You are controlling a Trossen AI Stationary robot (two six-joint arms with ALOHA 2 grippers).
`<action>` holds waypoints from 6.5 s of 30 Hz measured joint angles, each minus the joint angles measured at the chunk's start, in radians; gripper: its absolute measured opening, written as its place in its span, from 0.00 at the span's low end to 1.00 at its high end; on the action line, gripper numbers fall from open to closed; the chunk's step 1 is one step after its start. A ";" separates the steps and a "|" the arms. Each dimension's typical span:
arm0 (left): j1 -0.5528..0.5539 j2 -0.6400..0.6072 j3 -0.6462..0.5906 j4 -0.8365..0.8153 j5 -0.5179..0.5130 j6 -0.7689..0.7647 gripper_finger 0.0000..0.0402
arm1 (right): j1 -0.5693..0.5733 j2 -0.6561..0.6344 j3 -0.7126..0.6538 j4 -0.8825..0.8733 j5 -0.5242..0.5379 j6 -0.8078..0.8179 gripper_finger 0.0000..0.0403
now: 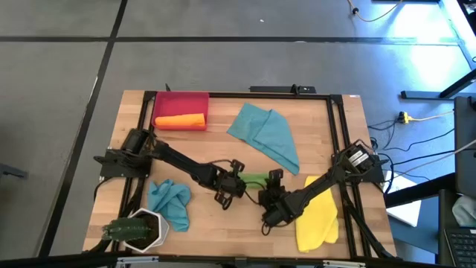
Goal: Roll microfiber towels into tight, uniform cylinder then place into a basket
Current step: Put the rolled green microfiber towel into the red bin
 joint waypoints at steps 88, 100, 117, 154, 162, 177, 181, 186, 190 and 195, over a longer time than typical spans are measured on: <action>1.031 -0.969 -0.437 -0.352 0.021 0.192 0.00 | -0.987 0.247 0.735 0.569 -1.193 -0.857 0.09; 1.145 -0.963 -0.492 -0.316 -0.215 0.137 0.00 | -0.991 0.243 0.730 0.568 -1.180 -0.815 0.49; 1.045 -0.928 -0.386 -0.068 0.109 0.140 0.00 | -0.991 0.165 0.732 0.320 -1.266 -0.821 0.42; 1.121 -0.689 -0.425 0.156 -0.169 0.110 0.00 | -0.987 0.138 0.687 0.256 -1.489 -0.824 0.39; 1.059 -0.625 -0.425 0.069 -0.070 0.127 0.00 | -0.978 0.138 0.687 0.255 -1.490 -0.828 0.39; 1.049 -0.623 -0.425 -0.257 -0.138 0.362 0.00 | -0.962 0.138 0.687 0.250 -1.489 -0.842 0.39; 1.058 -0.623 -0.425 -0.235 -0.128 0.488 0.00 | -0.950 0.138 0.687 0.250 -1.489 -0.844 0.39; 1.058 -0.623 -0.425 -0.235 -0.100 0.543 0.00 | -0.947 0.138 0.687 0.250 -1.488 -0.863 0.39; 1.056 -0.623 -0.425 -0.234 -0.100 0.544 0.00 | -0.959 0.138 0.687 0.277 -1.419 -0.895 0.39; 1.031 -0.625 -0.425 -0.215 -0.116 0.530 0.00 | -1.059 0.138 0.687 0.311 -1.578 -0.861 0.39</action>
